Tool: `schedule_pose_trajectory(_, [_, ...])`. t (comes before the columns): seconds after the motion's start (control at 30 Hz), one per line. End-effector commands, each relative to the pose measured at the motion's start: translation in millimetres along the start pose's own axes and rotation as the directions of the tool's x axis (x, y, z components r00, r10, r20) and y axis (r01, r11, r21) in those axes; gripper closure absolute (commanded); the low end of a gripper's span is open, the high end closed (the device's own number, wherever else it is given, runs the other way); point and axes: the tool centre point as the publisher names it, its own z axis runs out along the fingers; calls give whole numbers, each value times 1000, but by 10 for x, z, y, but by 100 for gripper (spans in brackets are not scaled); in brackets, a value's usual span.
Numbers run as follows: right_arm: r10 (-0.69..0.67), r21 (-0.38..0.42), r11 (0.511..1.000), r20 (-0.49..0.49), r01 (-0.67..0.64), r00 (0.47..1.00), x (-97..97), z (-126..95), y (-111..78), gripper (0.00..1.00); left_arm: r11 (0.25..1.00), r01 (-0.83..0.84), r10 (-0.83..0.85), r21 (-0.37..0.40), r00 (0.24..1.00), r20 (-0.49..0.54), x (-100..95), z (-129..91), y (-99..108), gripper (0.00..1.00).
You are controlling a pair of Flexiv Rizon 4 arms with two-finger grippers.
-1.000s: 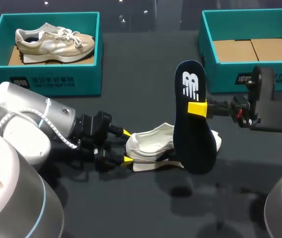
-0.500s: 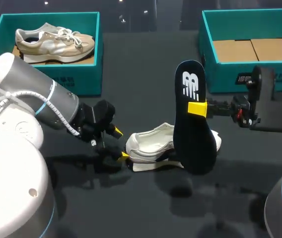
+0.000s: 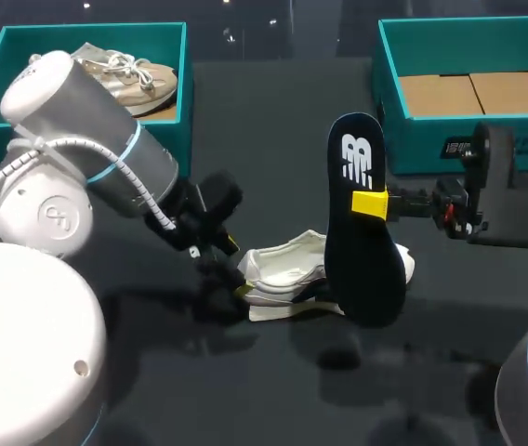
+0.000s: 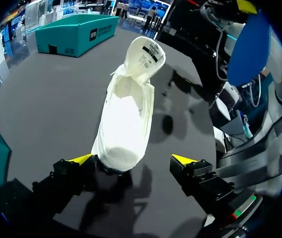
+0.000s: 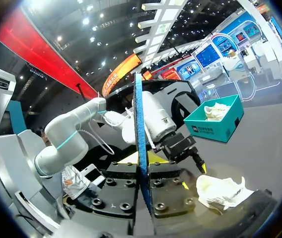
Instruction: Take the shoe out of the shoebox, open the shoe tongue, remove and reinsert the insole, then place the shoe into the shoebox
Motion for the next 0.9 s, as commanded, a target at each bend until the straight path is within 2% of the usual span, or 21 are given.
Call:
schedule_pose_trajectory(0.03, [1,-2,1000,5,-1,1000,26,-5,-15,100,950,17,8,-311,997,79,92,-107,-97,0])
schedule_pose_trajectory(0.17, [1,-2,1000,5,-1,1000,26,-5,-15,100,930,-10,44,-367,996,84,89,-169,-117,0])
schedule_pose_trajectory(0.37, [1,-2,1000,5,-1,1000,26,-5,-15,100,892,-78,106,-444,994,38,87,-89,-152,0])
schedule_pose_trajectory(0.6, [1,-2,1000,5,-1,1000,26,-5,-15,100,843,-121,152,-523,988,17,-22,-103,-155,0])
schedule_pose_trajectory(0.8, [1,-2,1000,5,-1,1000,26,-5,-15,100,826,-150,213,-544,975,55,-137,-87,-201,0])
schedule_pose_trajectory(0.9, [1,-2,1000,5,-1,1000,26,-5,-15,100,834,-162,216,-527,975,42,-179,-73,-220,0])
